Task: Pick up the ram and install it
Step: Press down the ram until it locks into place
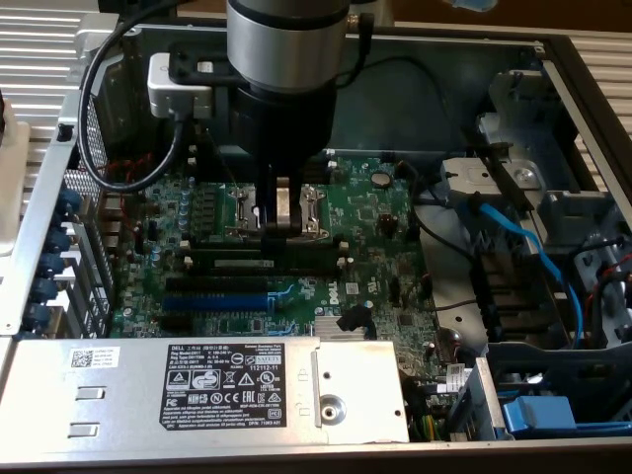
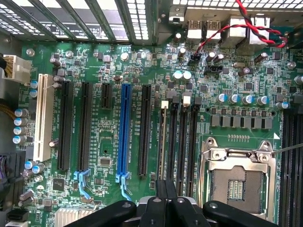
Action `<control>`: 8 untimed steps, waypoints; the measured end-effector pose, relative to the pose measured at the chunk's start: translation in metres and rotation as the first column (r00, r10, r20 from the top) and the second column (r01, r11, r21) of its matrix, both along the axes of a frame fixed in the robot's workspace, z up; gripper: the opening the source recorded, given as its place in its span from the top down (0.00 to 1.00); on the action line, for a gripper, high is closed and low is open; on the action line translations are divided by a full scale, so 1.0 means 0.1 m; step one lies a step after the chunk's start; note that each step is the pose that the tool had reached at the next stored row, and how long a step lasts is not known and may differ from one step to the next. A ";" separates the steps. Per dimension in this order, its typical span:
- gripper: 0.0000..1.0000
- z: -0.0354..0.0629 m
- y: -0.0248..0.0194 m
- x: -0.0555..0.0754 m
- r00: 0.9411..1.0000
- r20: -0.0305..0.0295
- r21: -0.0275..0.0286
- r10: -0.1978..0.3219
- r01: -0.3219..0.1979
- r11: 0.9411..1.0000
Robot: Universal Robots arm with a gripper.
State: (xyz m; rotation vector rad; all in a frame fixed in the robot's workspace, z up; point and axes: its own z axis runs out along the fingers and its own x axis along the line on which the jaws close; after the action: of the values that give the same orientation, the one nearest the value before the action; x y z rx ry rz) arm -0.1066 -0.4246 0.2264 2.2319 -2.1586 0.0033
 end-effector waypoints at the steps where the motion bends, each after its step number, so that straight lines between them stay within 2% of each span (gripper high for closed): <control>1: 0.90 -0.001 0.000 0.00 1.000 0.000 0.000 0.000 0.000 1.000; 8: 0.90 -0.003 0.000 0.00 1.000 0.000 0.000 0.000 0.000 1.000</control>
State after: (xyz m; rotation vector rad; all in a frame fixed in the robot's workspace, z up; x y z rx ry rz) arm -0.1066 -0.4246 0.2261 2.2323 -2.1588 0.0032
